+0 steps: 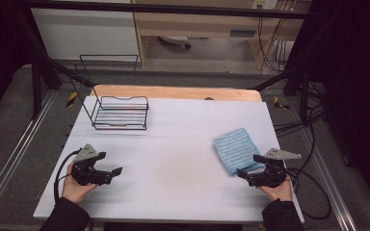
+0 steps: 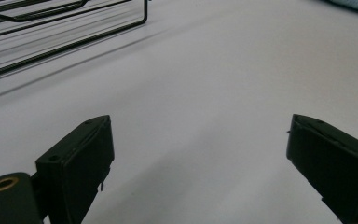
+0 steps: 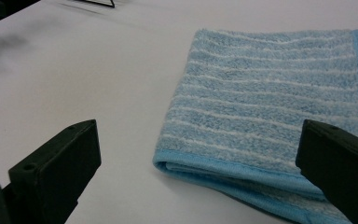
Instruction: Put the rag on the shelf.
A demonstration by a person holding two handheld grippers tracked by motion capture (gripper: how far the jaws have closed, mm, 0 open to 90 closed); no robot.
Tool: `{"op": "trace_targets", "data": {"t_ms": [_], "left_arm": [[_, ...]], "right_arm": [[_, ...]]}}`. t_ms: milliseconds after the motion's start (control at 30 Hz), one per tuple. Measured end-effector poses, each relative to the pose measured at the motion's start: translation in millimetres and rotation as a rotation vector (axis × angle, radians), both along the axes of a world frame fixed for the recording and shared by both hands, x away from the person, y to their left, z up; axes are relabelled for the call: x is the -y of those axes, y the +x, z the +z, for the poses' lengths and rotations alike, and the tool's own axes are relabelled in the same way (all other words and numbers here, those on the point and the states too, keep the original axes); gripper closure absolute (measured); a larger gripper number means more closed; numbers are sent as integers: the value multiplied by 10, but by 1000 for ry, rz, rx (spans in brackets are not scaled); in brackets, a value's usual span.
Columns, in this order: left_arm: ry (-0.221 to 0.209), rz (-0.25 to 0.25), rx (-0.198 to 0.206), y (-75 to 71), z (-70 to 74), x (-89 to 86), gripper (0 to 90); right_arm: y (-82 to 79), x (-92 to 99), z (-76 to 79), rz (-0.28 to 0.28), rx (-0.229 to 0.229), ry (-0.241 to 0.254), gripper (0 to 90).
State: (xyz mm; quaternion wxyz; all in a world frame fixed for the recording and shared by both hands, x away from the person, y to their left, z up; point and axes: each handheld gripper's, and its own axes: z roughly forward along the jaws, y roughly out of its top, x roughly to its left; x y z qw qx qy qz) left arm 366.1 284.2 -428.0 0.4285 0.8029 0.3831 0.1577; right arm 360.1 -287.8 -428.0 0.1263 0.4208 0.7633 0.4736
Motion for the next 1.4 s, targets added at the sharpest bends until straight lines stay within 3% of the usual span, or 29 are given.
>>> {"op": "trace_targets", "data": {"t_ms": [433, 567, 700, 933, 1000, 1400], "left_arm": [[9, 5, -1, -12, -15, -10, 76], [2, 13, -1, -7, -14, -20, 78], [9, 13, -7, -5, -18, -20, 79], [12, 14, -13, -2, -28, -12, 85], [14, 14, -15, 2, -30, -2, 86], [24, 16, -22, 4, -42, 2, 92]], "right_arm": [[0, -95, -5, -7, -21, -22, 34], [9, -159, -6, -2, -28, -51, 62], [20, -228, -18, 9, -30, -89, 151], [53, -317, -53, 34, -42, -121, 412], [66, -351, -58, 40, -23, -145, 467], [166, -530, -189, 42, -11, -313, 652]]}}
